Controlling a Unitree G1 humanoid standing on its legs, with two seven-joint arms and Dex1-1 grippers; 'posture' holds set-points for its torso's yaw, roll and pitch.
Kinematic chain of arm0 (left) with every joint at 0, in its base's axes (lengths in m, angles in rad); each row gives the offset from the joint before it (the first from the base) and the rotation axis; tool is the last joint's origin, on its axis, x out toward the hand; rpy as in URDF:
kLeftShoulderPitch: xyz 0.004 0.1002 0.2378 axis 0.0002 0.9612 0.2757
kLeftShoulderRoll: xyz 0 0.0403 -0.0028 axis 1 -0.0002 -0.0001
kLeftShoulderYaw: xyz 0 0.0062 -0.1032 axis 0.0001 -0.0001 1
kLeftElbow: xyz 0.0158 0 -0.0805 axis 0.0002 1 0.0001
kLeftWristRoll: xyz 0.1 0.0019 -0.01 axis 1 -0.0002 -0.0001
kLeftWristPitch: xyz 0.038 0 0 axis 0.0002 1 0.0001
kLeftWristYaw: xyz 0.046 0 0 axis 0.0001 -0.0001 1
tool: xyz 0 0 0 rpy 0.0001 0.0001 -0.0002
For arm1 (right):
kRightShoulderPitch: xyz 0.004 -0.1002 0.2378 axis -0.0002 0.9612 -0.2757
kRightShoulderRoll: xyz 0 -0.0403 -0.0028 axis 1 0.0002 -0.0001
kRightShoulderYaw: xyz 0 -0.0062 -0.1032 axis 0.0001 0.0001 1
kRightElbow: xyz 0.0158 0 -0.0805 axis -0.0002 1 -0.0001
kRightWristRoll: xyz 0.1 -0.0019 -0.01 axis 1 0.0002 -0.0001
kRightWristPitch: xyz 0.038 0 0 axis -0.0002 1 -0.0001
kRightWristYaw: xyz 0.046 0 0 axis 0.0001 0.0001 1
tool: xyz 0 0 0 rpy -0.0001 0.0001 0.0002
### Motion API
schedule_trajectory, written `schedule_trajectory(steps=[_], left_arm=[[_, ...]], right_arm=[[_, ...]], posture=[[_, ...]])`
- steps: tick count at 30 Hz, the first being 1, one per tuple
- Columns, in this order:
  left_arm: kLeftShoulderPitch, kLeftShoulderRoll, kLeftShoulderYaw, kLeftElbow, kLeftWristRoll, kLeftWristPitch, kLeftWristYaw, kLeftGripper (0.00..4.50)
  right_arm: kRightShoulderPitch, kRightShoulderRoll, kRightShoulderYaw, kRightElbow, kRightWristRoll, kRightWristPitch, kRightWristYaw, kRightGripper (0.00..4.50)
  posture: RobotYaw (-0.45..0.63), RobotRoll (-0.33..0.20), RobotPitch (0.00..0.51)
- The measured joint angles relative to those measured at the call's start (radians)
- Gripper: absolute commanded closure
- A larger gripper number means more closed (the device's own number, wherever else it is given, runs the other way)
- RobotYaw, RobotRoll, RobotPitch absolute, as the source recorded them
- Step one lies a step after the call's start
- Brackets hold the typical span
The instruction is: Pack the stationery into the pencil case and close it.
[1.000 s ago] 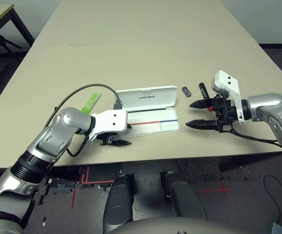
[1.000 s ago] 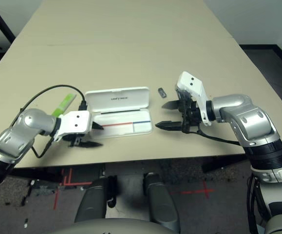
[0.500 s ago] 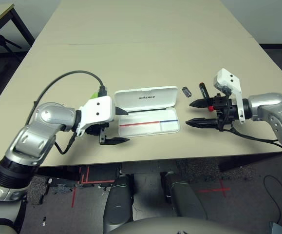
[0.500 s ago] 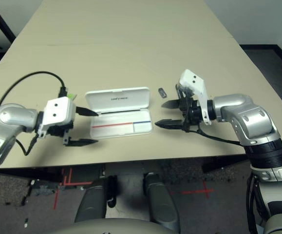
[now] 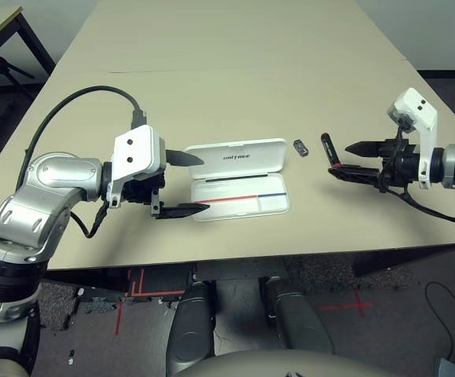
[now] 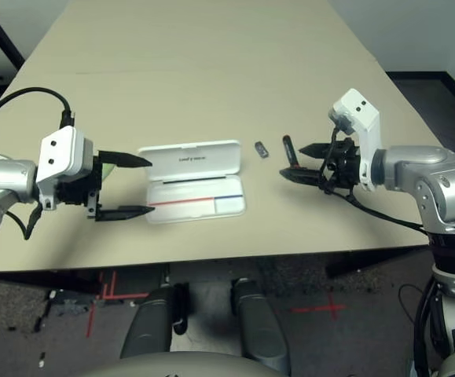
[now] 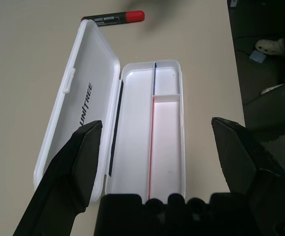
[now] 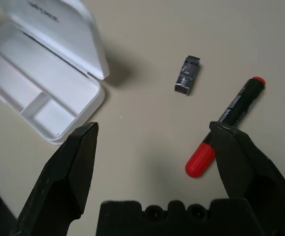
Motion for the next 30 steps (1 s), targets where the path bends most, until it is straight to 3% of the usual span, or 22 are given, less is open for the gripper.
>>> schedule_trajectory(steps=[3,13,30], left_arm=[[-0.001,-0.002,0.000,0.000,-0.006,0.000,0.005,0.03],[-0.007,-0.004,-0.001,-0.002,-0.020,0.000,0.018,0.03],[-0.005,-0.005,-0.015,-0.013,-0.019,0.000,0.034,0.03]], right_arm=[[-0.021,0.032,-0.001,0.006,-0.012,0.061,-0.091,0.00],[-0.245,0.124,-0.002,0.234,-0.106,0.307,-0.371,0.00],[-0.352,0.248,0.063,0.556,-0.194,0.196,-0.418,0.00]], posture=[[-0.07,0.000,0.140],[-0.07,0.000,0.138],[-0.04,0.000,0.139]])
